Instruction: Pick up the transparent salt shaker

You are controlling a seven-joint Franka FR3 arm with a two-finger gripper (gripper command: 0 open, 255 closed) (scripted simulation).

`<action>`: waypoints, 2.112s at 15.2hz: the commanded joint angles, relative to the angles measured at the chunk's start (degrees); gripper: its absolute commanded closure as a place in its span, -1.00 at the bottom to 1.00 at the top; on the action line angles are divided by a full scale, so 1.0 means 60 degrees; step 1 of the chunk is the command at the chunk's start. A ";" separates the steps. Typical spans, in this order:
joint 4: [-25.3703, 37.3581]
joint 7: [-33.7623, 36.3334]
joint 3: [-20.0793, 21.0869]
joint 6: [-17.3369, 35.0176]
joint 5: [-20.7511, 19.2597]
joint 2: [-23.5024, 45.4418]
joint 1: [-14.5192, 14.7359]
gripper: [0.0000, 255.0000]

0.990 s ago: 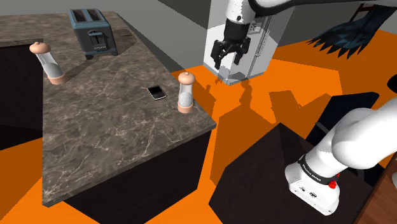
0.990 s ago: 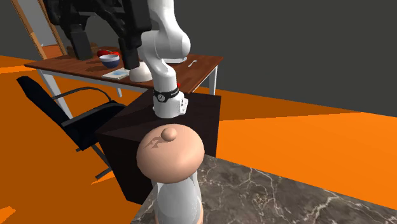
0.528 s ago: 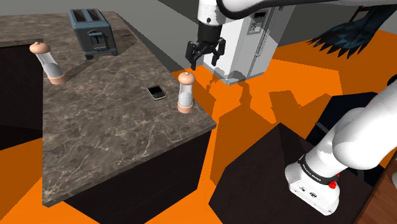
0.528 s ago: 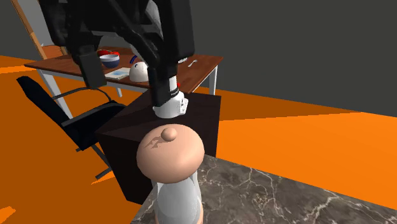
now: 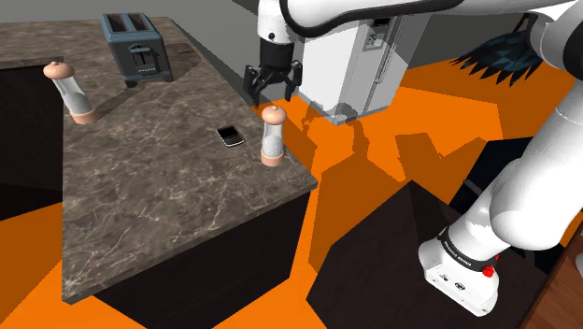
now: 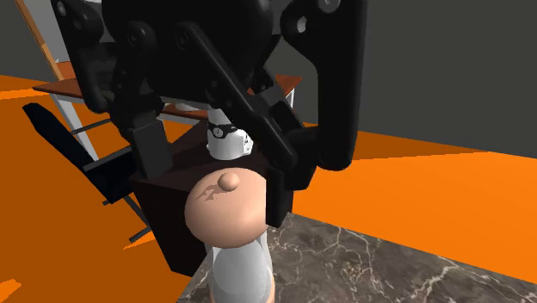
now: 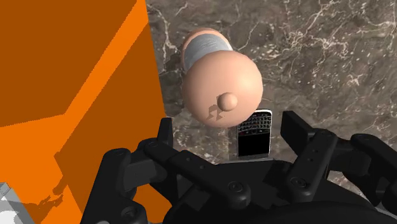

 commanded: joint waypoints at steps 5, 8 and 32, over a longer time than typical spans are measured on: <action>-0.0600 0.0055 -0.0012 0.0692 -0.0049 0.0093 -0.0003 -1.00; -0.0602 0.0064 -0.0010 0.0699 -0.0052 0.0098 0.0001 1.00; 0.1351 -0.0026 0.0026 -0.1254 -0.0014 0.0096 0.0053 1.00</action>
